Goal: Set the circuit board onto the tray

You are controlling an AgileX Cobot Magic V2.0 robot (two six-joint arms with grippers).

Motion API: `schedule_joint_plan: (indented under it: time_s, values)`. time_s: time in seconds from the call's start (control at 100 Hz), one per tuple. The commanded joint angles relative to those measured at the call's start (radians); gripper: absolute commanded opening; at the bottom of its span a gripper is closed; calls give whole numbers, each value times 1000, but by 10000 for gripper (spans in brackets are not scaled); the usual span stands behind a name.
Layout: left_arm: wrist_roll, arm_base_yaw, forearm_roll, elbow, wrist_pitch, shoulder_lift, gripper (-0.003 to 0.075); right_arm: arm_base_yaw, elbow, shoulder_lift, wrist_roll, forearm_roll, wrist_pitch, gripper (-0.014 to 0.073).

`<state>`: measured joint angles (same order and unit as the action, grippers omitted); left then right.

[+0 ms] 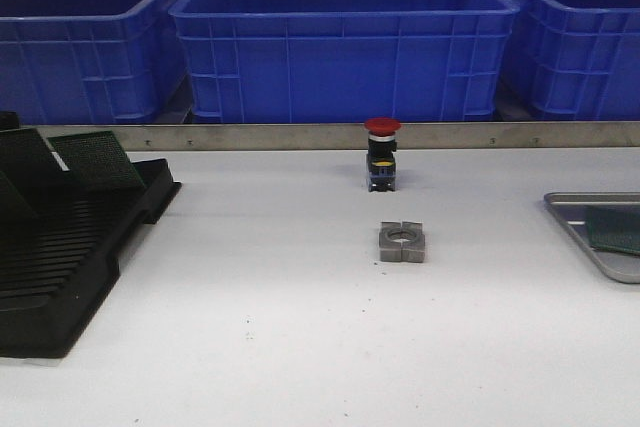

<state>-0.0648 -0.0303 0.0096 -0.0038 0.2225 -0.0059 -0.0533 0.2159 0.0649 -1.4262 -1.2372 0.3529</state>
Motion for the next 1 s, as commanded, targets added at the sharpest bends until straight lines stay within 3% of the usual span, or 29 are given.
schedule_joint_plan:
  time_s: [0.0, 0.19, 0.3, 0.42, 0.59, 0.64, 0.69, 0.99]
  values:
    - [-11, -1, -10, 29, -71, -33, -17, 0, 26, 9, -7, -34, -27, -60]
    - [-11, -1, -10, 29, -71, -33, -17, -1, -1, 10, 3, -9, -201, -60]
    - [-11, -1, -10, 29, -71, -33, -17, -1, -35, 10, 131, 157, -270, -60]
    - [-11, -1, -10, 29, -71, -33, -17, -1, -108, 10, 492, 545, -303, -60]
    - [-11, -1, -10, 29, -71, -33, -17, -1, -248, -13, 1247, 1109, -378, -60]
    - [-11, -1, -10, 29, -69, -33, -17, -1, -245, -39, 1379, 1299, -373, -60]
    - [-11, -1, -10, 29, -69, -31, -17, -1, -246, -66, 1474, 1397, -386, -60]
    - [-11, -1, -10, 29, -69, -31, -17, 0, -247, -95, 1515, 1418, -359, -60]
